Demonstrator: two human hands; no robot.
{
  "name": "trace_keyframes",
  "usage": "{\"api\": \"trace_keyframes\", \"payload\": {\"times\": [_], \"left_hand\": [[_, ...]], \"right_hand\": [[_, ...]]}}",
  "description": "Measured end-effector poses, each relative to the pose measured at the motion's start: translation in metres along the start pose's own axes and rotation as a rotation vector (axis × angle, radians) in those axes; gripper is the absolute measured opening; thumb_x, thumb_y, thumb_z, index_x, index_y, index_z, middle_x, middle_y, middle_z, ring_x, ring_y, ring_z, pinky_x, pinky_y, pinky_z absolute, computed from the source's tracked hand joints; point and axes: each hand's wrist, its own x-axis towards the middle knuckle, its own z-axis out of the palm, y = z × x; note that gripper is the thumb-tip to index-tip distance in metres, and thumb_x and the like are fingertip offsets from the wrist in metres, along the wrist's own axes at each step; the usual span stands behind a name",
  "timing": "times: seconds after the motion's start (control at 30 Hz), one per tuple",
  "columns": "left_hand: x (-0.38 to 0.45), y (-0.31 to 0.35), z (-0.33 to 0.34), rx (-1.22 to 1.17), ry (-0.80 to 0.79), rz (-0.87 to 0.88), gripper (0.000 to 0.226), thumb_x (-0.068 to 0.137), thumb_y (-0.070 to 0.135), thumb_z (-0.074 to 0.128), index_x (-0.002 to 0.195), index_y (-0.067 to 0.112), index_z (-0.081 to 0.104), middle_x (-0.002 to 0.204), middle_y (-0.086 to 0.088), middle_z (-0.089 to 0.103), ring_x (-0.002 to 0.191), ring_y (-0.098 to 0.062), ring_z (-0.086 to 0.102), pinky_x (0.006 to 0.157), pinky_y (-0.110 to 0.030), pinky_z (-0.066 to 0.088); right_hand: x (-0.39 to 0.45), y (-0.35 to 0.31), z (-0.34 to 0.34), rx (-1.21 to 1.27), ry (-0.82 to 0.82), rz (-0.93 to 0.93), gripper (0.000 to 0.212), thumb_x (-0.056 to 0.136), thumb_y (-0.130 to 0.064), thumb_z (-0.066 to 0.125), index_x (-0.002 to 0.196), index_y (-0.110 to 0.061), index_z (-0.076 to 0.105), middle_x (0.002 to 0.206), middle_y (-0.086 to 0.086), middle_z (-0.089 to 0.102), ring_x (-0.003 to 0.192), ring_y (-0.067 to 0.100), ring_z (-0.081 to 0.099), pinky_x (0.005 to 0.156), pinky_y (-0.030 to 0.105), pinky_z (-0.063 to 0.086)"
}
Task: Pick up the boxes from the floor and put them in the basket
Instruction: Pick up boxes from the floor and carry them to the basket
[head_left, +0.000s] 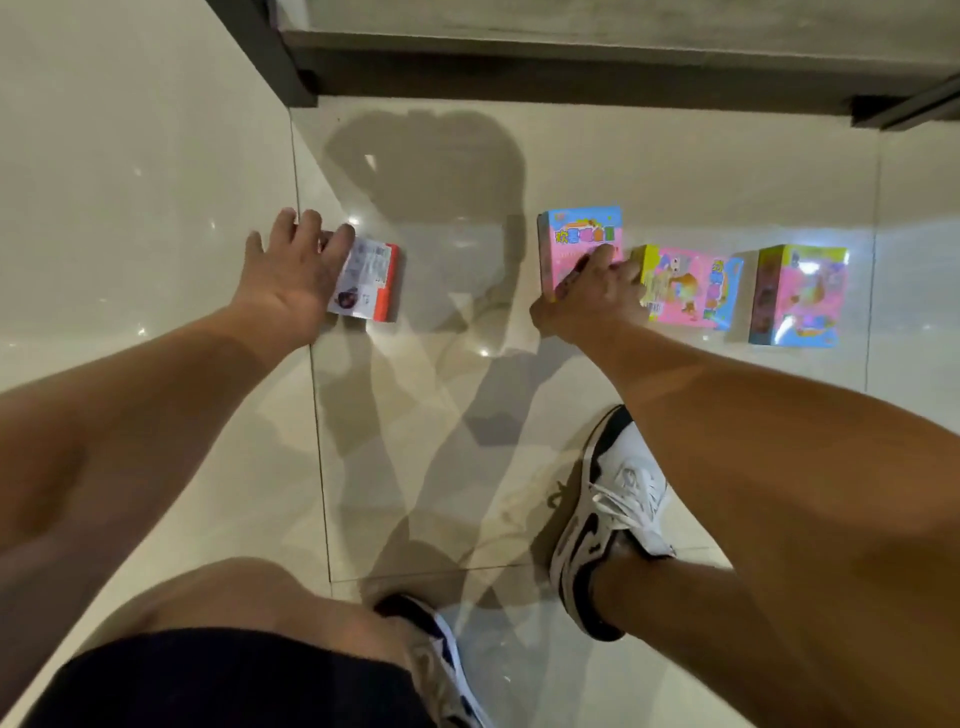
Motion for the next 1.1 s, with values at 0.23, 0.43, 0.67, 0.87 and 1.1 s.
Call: {"api": "trace_keyframes", "payload": {"times": [0.23, 0.43, 0.67, 0.87, 1.1], "left_hand": [[-0.016, 0.008, -0.022, -0.387, -0.151, -0.087, 0.093, 0.058, 0.068, 0.070, 0.134, 0.027, 0.034, 0.123, -0.007, 0.048, 0.109, -0.032, 0.050, 0.091, -0.048, 0.052], [-0.102, 0.029, -0.098, -1.335, -0.173, -0.493, 0.049, 0.089, 0.043, 0.064, 0.130, 0.018, 0.053, 0.113, -0.009, 0.067, 0.075, -0.015, 0.066, 0.056, -0.025, 0.047], [-0.296, 0.016, -0.240, -1.519, -0.251, -0.651, 0.055, 0.086, 0.060, 0.061, 0.121, 0.018, 0.060, 0.099, -0.011, 0.073, 0.082, -0.023, 0.069, 0.084, -0.045, 0.059], [-0.454, 0.010, -0.356, -1.612, -0.282, -0.725, 0.041, 0.096, 0.055, 0.055, 0.127, 0.029, 0.055, 0.119, -0.007, 0.067, 0.106, -0.027, 0.067, 0.089, -0.048, 0.060], [-0.568, 0.013, -0.424, -1.563, -0.283, -0.641, 0.050, 0.099, 0.045, 0.043, 0.138, 0.015, 0.055, 0.115, -0.018, 0.069, 0.102, -0.034, 0.069, 0.083, -0.049, 0.061]], "right_hand": [[-0.009, 0.018, -0.014, 0.524, -0.160, 0.048, 0.088, 0.043, -0.059, 0.080, 0.116, -0.023, 0.046, 0.109, 0.000, 0.063, 0.104, 0.023, 0.062, 0.085, 0.038, 0.056], [-0.098, 0.012, -0.077, 0.975, -0.416, 0.090, 0.055, 0.070, -0.053, 0.068, 0.118, -0.037, 0.045, 0.107, 0.003, 0.068, 0.081, 0.019, 0.062, 0.064, 0.032, 0.053], [-0.258, 0.062, -0.254, 0.865, -0.511, -0.046, 0.045, 0.080, -0.056, 0.062, 0.119, -0.036, 0.054, 0.093, -0.001, 0.068, 0.080, 0.019, 0.064, 0.061, 0.035, 0.052], [-0.388, 0.179, -0.392, 0.796, -0.513, 0.012, 0.032, 0.089, -0.058, 0.056, 0.119, -0.045, 0.053, 0.108, 0.002, 0.065, 0.094, 0.017, 0.063, 0.077, 0.040, 0.058], [-0.513, 0.293, -0.456, 0.815, -0.412, 0.123, 0.039, 0.092, -0.062, 0.053, 0.126, -0.043, 0.048, 0.117, 0.000, 0.062, 0.103, 0.017, 0.062, 0.087, 0.048, 0.055]]}}
